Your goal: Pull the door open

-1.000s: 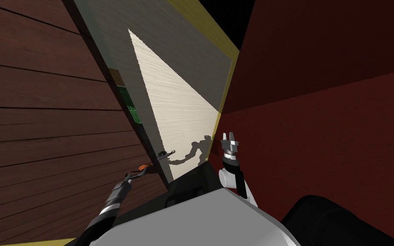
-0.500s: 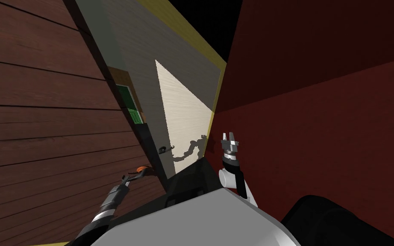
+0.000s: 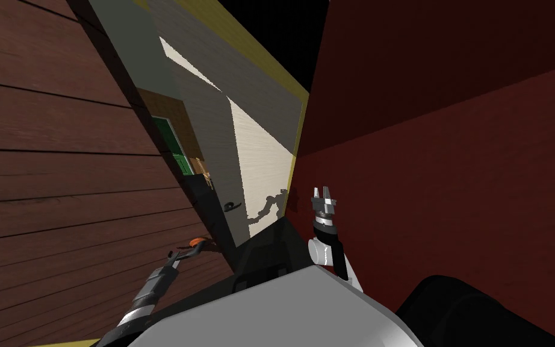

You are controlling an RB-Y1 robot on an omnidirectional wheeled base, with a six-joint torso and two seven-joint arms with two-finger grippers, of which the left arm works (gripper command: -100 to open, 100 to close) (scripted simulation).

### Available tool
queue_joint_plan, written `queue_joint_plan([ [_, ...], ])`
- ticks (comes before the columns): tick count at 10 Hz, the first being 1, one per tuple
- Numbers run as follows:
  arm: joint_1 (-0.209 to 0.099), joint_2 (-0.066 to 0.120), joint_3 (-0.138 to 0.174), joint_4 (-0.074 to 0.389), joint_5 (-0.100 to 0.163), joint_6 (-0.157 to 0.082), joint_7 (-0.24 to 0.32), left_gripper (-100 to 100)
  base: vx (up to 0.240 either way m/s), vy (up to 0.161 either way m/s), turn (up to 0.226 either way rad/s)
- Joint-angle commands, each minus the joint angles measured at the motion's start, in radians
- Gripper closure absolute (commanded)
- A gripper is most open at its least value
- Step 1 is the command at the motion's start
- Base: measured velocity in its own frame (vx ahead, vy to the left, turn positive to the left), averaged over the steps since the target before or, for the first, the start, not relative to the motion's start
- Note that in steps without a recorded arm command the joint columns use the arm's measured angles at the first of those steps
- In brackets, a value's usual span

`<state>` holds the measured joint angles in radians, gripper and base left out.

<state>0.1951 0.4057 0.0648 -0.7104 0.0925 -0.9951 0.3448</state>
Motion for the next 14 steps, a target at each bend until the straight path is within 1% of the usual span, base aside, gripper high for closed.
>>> queue_joint_plan([
  [1, 0.022, 0.002, -0.022, -0.005, -0.012, -0.031, 0.017, 100, -0.161, 0.032, -0.116],
  [2, 0.035, 0.008, -0.031, -0.004, -0.017, -0.052, 0.028, 100, -0.172, 0.06, -0.137],
  [3, 0.035, 0.008, -0.031, -0.004, -0.017, -0.052, 0.028, 100, -0.127, 0.052, -0.059],
  [4, 0.053, 0.017, -0.044, -0.003, -0.025, -0.082, 0.043, 100, -0.161, 0.047, -0.14],
  [5, 0.064, 0.023, -0.051, -0.002, -0.029, -0.099, 0.052, 100, -0.199, 0.056, -0.152],
  [6, 0.064, 0.023, -0.051, -0.002, -0.029, -0.099, 0.052, 100, -0.13, 0.031, -0.06],
  [7, 0.079, 0.03, -0.062, -0.002, -0.035, -0.122, 0.064, 100, -0.133, 0.024, -0.1],
  [8, 0.079, 0.03, -0.062, -0.002, -0.035, -0.122, 0.064, 100, -0.118, 0.022, -0.055],
  [9, 0.086, 0.038, -0.049, -0.015, -0.028, -0.103, 0.062, 100, -0.046, 0.018, 0.009],
  [10, 0.062, 0.04, -0.082, -0.002, -0.013, -0.099, 0.055, 100, -0.116, 0.012, 0.035],
  [11, 0.055, 0.04, -0.091, 0.001, -0.009, -0.097, 0.053, 100, -0.158, -0.001, 0.013],
  [12, 0.04, 0.041, -0.111, 0.006, 0.0, -0.094, 0.049, 100, -0.162, -0.008, 0.006],
  [14, 0.022, 0.042, -0.134, 0.012, 0.011, -0.09, 0.044, 100, -0.138, 0.002, 0.016],
])
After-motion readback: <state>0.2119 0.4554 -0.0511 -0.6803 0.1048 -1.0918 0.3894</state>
